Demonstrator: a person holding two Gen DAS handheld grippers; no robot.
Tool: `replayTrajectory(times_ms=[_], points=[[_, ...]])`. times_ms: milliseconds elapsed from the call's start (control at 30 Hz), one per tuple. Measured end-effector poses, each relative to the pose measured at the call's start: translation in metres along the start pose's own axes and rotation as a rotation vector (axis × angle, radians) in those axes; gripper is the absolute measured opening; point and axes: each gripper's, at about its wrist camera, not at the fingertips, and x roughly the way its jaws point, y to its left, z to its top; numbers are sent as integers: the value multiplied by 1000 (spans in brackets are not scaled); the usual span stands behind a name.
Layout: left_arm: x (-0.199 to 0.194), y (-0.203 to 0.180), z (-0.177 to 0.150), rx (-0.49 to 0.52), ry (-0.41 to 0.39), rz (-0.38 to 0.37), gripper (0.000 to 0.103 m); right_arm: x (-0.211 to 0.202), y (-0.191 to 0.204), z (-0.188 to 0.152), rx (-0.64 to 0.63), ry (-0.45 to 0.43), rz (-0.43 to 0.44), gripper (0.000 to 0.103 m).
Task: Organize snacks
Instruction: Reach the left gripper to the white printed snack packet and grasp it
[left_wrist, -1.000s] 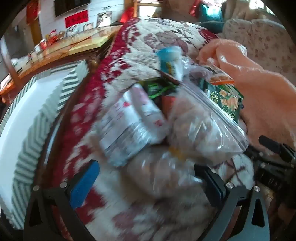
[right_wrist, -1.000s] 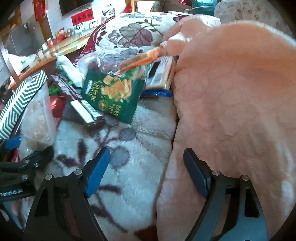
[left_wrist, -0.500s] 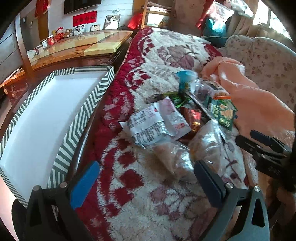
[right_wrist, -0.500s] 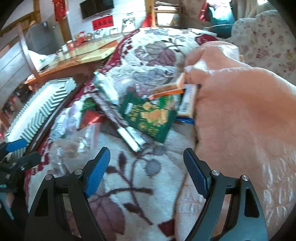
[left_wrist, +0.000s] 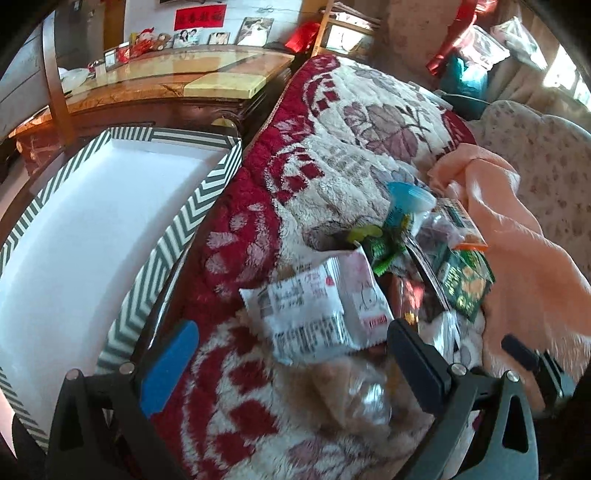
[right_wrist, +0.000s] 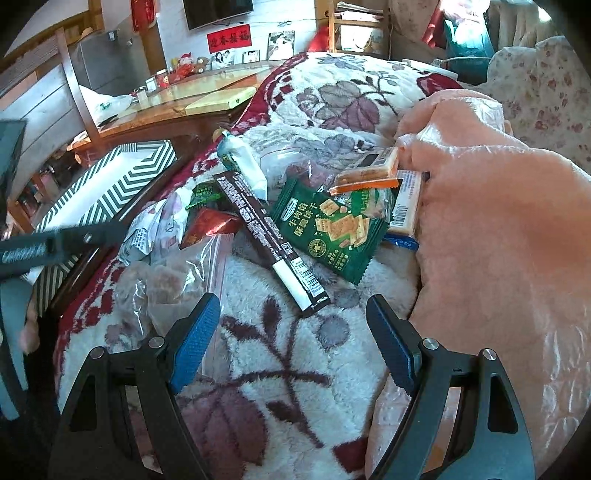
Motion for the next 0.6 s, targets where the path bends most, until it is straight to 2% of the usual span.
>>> replayTrajectory(times_ms=[200,233,267,300,400,467,600], points=[[23,4,5,-54,70,-9,100,3,8,-1,-49,10,-7,82],[26,5,5,-63,79,-12,92,3,8,-1,-50,11,-3,82],[30,7,5,-71,93,-13,80,3,8,-1,-49,12,3,82],[33,9,5,-81,108,-22,73,3,8,-1,-50,12,9,82],[34,14,5,-107,110,-40,67,0,11,0,-70,0,29,82],[31,15,5,-98,104,-35,57,-2,16,2,-103,-8,57,82],[31,18,4,-91,104,-47,57,-7,34,11,-205,-12,145,82]])
